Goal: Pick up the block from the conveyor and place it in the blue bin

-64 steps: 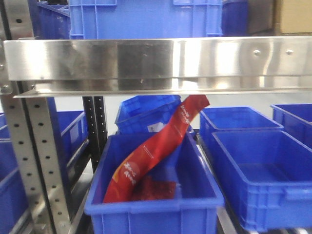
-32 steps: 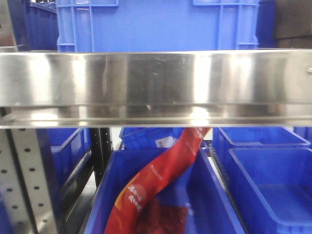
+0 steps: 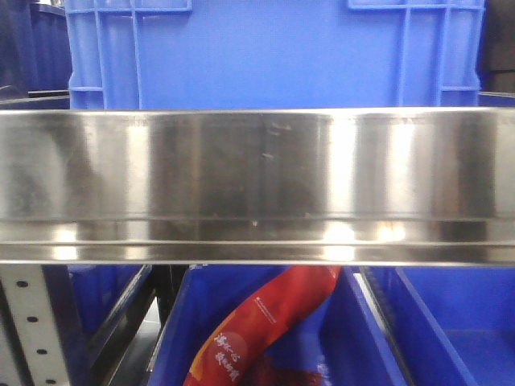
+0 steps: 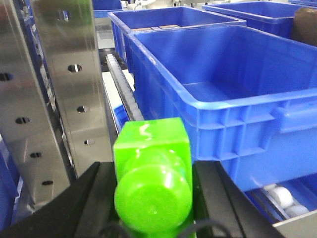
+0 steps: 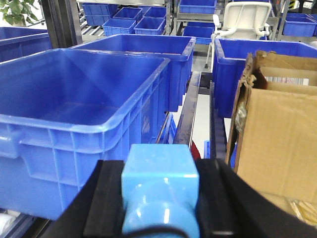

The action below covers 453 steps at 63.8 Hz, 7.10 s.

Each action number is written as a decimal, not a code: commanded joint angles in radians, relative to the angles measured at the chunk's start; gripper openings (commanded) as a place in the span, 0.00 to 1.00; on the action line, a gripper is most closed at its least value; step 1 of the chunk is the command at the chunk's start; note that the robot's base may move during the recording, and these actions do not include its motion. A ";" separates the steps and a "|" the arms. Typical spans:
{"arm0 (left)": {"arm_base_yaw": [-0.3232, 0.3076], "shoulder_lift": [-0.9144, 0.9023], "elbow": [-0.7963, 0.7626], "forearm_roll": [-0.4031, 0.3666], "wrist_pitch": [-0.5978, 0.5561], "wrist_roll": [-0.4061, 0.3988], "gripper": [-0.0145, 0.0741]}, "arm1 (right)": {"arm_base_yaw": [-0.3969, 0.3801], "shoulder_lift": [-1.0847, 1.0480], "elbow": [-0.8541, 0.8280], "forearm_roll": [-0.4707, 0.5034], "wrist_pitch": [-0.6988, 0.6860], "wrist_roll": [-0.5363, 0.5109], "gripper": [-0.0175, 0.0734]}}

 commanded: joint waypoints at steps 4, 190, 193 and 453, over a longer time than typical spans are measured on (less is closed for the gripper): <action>-0.006 -0.004 -0.001 -0.006 -0.022 -0.008 0.04 | -0.006 -0.002 -0.009 -0.005 -0.020 -0.004 0.01; -0.336 0.936 -0.691 -0.078 0.025 0.096 0.78 | 0.294 0.906 -0.609 0.043 0.056 -0.076 0.78; -0.336 0.919 -0.691 -0.078 0.027 0.096 0.75 | 0.294 0.888 -0.609 0.053 0.058 -0.076 0.73; 0.234 -0.583 0.947 -0.119 -0.683 0.092 0.04 | 0.241 -0.147 0.401 0.072 -0.414 -0.076 0.01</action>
